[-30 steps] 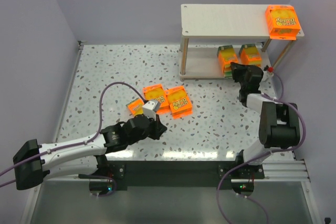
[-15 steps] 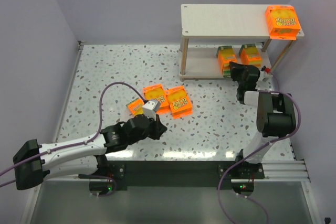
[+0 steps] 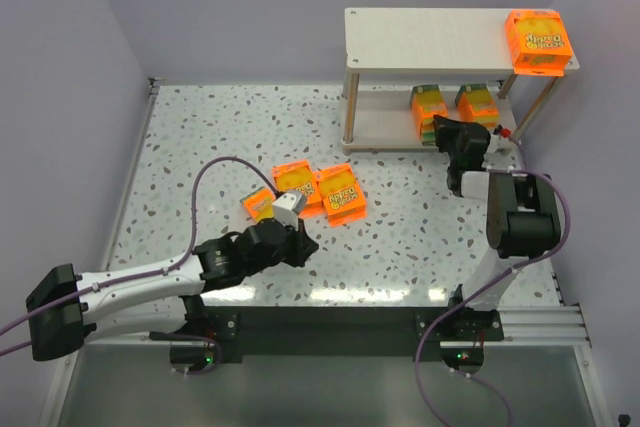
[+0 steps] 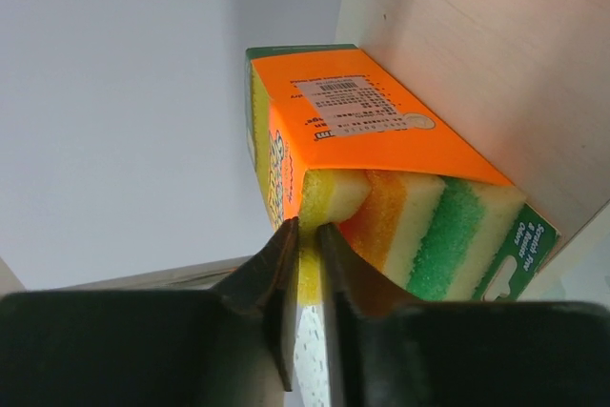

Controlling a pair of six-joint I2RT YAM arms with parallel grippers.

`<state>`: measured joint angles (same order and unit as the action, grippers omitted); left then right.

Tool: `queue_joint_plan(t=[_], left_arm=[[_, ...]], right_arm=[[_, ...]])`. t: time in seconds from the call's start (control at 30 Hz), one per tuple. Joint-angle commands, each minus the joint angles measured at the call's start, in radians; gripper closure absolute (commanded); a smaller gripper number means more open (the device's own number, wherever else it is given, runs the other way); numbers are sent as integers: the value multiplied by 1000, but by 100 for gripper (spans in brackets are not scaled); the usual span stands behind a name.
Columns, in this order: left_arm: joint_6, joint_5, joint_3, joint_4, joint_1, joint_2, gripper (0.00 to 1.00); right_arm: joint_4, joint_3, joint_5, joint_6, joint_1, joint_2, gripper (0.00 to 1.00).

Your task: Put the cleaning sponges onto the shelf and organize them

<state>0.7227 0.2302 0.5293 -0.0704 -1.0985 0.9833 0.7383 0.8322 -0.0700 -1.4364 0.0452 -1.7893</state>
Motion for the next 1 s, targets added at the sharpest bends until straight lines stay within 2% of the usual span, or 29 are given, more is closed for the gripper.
queue_joint_plan(t=[0.0, 0.07, 0.2, 0.27, 0.33, 0.4, 0.43, 0.53, 0.6, 0.63, 0.67, 0.73, 0.83, 0.9, 0.97], left_arm=[[14, 4, 9, 4, 8, -31, 100], [15, 6, 11, 1, 8, -40, 100], [15, 17, 11, 3, 8, -51, 100], [14, 21, 14, 3, 8, -54, 100], [11, 31, 17, -2, 8, -55, 100], [14, 66, 24, -29, 8, -60, 94], [17, 83, 26, -37, 8, -63, 91], [46, 162, 31, -92, 22, -78, 69], [69, 190, 29, -130, 61, -90, 54], [75, 192, 26, -140, 80, -103, 41], [75, 195, 26, -160, 122, -109, 36], [69, 219, 43, -196, 164, -120, 27], [46, 294, 73, -262, 244, -140, 24], [26, 304, 80, -272, 319, -141, 30], [3, 305, 81, -267, 391, -132, 43]], right_arm=[[65, -1, -27, -21, -15, -9, 79], [90, -28, -22, -27, -15, 10, 66], [73, -67, -30, 2, -15, 120, 31], [52, -88, -27, 17, -15, 162, 23], [15, -108, -10, 33, -13, 244, 19], [-64, -122, 2, 82, -13, 322, 16], [-199, -113, 30, 115, -13, 393, 14], [-405, -81, 148, 275, -24, 474, 7], [-461, -116, 246, 372, -27, 559, 5], [-464, -142, 280, 423, -28, 589, 4], [-468, -190, 347, 451, -34, 658, 4], [-534, -226, 386, 538, -51, 726, 4], [-697, -257, 401, 652, -137, 855, 4], [-796, -275, 385, 679, -214, 918, 7], [-821, -304, 398, 695, -279, 944, 9]])
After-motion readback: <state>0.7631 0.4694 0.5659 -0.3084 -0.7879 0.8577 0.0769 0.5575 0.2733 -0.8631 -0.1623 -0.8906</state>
